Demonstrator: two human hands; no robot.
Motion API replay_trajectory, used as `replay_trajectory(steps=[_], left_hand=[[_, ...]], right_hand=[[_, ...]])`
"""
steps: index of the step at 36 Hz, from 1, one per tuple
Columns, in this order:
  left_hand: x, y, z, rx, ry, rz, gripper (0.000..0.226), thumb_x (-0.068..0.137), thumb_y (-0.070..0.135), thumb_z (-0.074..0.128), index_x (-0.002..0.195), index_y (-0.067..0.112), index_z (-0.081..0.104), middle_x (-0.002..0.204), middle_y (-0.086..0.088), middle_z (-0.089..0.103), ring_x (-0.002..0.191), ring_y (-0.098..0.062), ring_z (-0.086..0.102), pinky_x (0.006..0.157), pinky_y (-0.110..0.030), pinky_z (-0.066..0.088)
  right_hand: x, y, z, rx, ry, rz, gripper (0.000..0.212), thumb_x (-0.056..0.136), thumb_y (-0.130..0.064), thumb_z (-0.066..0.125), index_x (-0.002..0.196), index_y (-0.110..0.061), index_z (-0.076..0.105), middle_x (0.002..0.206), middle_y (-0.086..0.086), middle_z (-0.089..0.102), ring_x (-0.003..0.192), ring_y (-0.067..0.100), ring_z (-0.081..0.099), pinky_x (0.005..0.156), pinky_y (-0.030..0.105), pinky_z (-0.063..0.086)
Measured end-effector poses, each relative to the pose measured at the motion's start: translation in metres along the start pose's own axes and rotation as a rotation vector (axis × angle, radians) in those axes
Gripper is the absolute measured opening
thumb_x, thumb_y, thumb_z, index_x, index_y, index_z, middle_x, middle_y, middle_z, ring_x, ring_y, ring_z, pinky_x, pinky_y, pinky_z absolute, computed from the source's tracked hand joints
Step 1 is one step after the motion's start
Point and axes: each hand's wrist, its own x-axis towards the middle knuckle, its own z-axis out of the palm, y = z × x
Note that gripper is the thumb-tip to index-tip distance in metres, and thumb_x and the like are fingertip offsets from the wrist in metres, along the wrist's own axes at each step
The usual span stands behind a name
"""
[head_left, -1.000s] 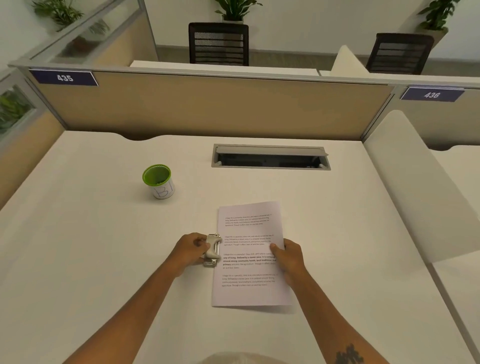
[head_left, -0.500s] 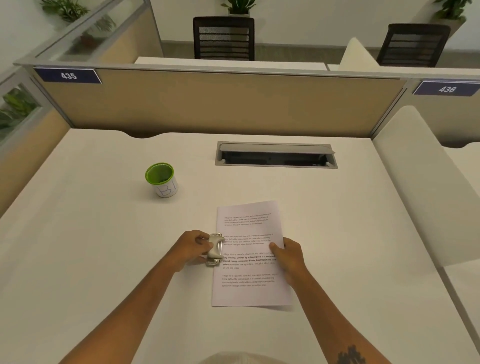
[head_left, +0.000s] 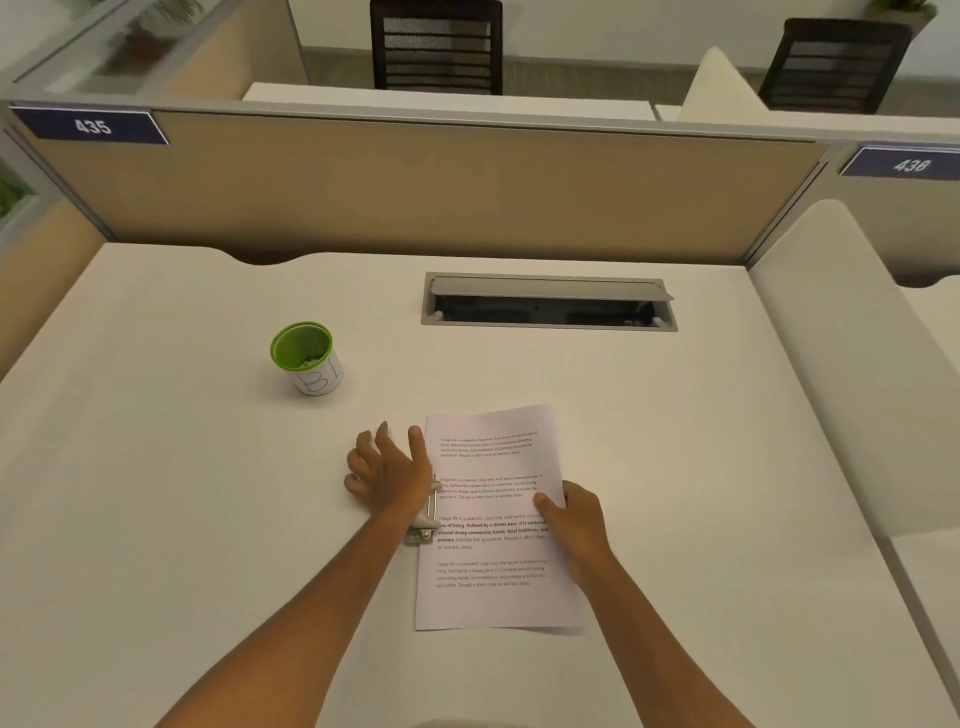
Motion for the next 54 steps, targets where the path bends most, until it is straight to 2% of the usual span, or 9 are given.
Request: replay_trajectory(steps=[9,14,22,30,38,42,45,50,54], left_hand=[[0.007,-0.017,0.018,0.073,0.077,0.104,0.074,0.104,0.061,0.032,0.164,0.020,0.024,0.175,-0.009,0.013,0.164,-0.032,-0.002,0.130,-0.058,-0.007],[0.010,-0.023,0.023,0.133,0.135,0.137,0.075,0.103,0.062,0.030,0.163,0.017,0.029,0.174,-0.013,0.018,0.164,-0.034,0.002,0.129,-0.062,-0.002],[0.014,-0.030,0.030,0.191,0.199,0.149,0.074,0.101,0.060,0.026,0.162,0.018,0.029,0.174,-0.014,0.019,0.164,-0.033,0.003,0.128,-0.066,-0.001],[0.015,-0.031,0.032,0.211,0.221,0.128,0.070,0.103,0.055,0.029,0.163,0.020,0.028,0.174,-0.013,0.019,0.164,-0.033,0.003,0.127,-0.068,0.000],[0.013,-0.029,0.028,0.220,0.197,0.110,0.069,0.105,0.054,0.028,0.165,0.020,0.026,0.175,-0.013,0.017,0.165,-0.033,0.001,0.127,-0.068,-0.002],[0.009,-0.025,0.023,0.213,0.187,0.102,0.068,0.105,0.052,0.031,0.164,0.017,0.030,0.174,-0.015,0.021,0.164,-0.035,0.005,0.128,-0.067,-0.002],[0.004,-0.021,0.018,0.203,0.172,0.104,0.068,0.106,0.050,0.033,0.163,0.015,0.031,0.174,-0.017,0.022,0.164,-0.036,0.006,0.128,-0.066,-0.002],[-0.003,-0.014,0.010,0.219,0.138,0.081,0.073,0.106,0.054,0.030,0.165,0.013,0.026,0.174,-0.017,0.020,0.164,-0.036,0.004,0.129,-0.062,-0.004],[-0.007,-0.010,0.005,0.190,0.125,0.052,0.076,0.105,0.058,0.028,0.165,0.011,0.025,0.173,-0.017,0.023,0.163,-0.036,0.007,0.130,-0.061,-0.002]], right_hand=[[0.004,0.001,0.002,-0.031,-0.010,0.003,0.016,0.102,-0.016,0.064,0.115,-0.012,0.073,0.107,0.003,0.079,0.093,0.025,0.078,0.085,0.043,0.066],[0.006,0.001,0.001,-0.053,-0.021,-0.010,0.014,0.101,-0.015,0.065,0.109,-0.013,0.075,0.104,0.001,0.081,0.090,0.023,0.079,0.084,0.044,0.066],[0.009,0.000,0.002,-0.091,-0.014,0.008,0.016,0.102,-0.016,0.064,0.114,-0.013,0.074,0.107,0.002,0.080,0.092,0.023,0.078,0.081,0.040,0.065],[0.009,-0.003,0.002,-0.073,-0.022,0.039,0.016,0.102,-0.016,0.064,0.115,-0.011,0.073,0.110,0.005,0.079,0.096,0.028,0.077,0.089,0.050,0.065],[0.006,-0.005,0.005,-0.090,0.005,0.040,0.015,0.101,-0.016,0.065,0.112,-0.011,0.073,0.107,0.005,0.079,0.093,0.028,0.078,0.088,0.051,0.066],[0.004,-0.005,0.006,-0.104,0.025,0.023,0.011,0.099,-0.016,0.064,0.103,-0.013,0.074,0.100,0.001,0.080,0.090,0.026,0.078,0.083,0.046,0.066],[0.003,-0.005,0.007,-0.113,0.031,0.018,0.012,0.099,-0.016,0.064,0.104,-0.014,0.074,0.101,0.001,0.080,0.089,0.024,0.078,0.081,0.042,0.066],[0.003,-0.006,0.007,-0.115,0.026,0.010,0.013,0.097,-0.016,0.064,0.105,-0.015,0.075,0.101,0.001,0.080,0.089,0.024,0.078,0.085,0.048,0.066],[0.001,-0.005,0.006,-0.098,0.034,0.004,0.012,0.097,-0.016,0.065,0.105,-0.016,0.075,0.100,-0.001,0.080,0.086,0.023,0.078,0.083,0.046,0.067]])
